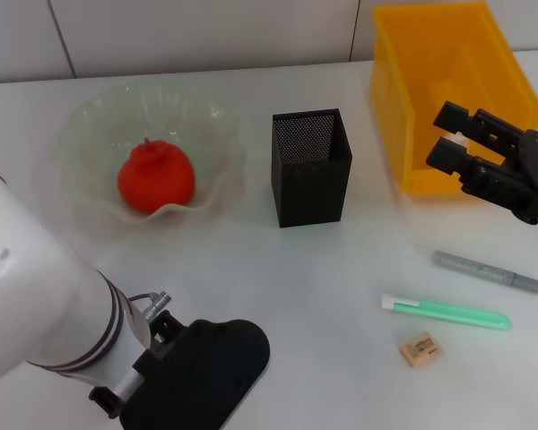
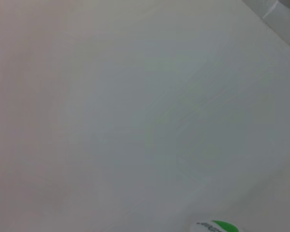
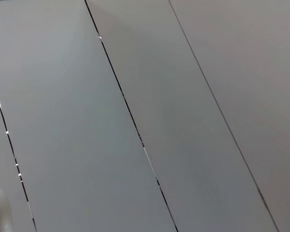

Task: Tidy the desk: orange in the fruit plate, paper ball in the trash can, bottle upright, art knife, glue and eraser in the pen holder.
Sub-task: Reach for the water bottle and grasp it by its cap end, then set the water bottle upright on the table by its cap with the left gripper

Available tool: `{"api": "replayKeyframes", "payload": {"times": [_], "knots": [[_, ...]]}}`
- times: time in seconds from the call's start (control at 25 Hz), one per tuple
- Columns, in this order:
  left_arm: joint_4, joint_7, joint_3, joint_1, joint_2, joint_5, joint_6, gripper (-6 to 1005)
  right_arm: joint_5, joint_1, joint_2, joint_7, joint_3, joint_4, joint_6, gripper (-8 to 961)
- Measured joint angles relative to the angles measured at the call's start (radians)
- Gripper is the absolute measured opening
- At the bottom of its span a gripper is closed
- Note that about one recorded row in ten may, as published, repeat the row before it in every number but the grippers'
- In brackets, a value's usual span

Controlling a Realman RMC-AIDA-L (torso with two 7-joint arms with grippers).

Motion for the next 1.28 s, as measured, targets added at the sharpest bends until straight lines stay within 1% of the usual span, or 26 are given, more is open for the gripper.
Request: {"api": "replayKeyframes", "payload": {"times": [0.24, 0.48, 0.8, 0.88, 1.28], "knots": [[0.003, -0.003, 0.003, 0.0, 0.0, 0.001, 0.003, 499, 0.0, 0.004, 0.0, 0.0, 0.0, 0.0, 0.002, 776], [0.004, -0.007, 0.014, 0.0, 0.0, 0.001, 0.003, 440, 0.0, 0.005, 0.0, 0.001, 0.0, 0.0, 0.002, 776], [0.01, -0.013, 0.014, 0.0, 0.0, 0.001, -0.003, 442, 0.0, 0.005, 0.0, 0.001, 0.0, 0.0, 0.002, 776], [0.034, -0.029, 0.006, 0.001, 0.0, -0.007, -0.014, 442, 0.0, 0.006, 0.0, 0.001, 0.0, 0.0, 0.002, 776], [0.05, -0.051, -0.006, 0.003, 0.0, -0.019, -0.016, 445, 0.0, 0.006, 0.0, 0.001, 0.0, 0.0, -0.002, 775]]}}
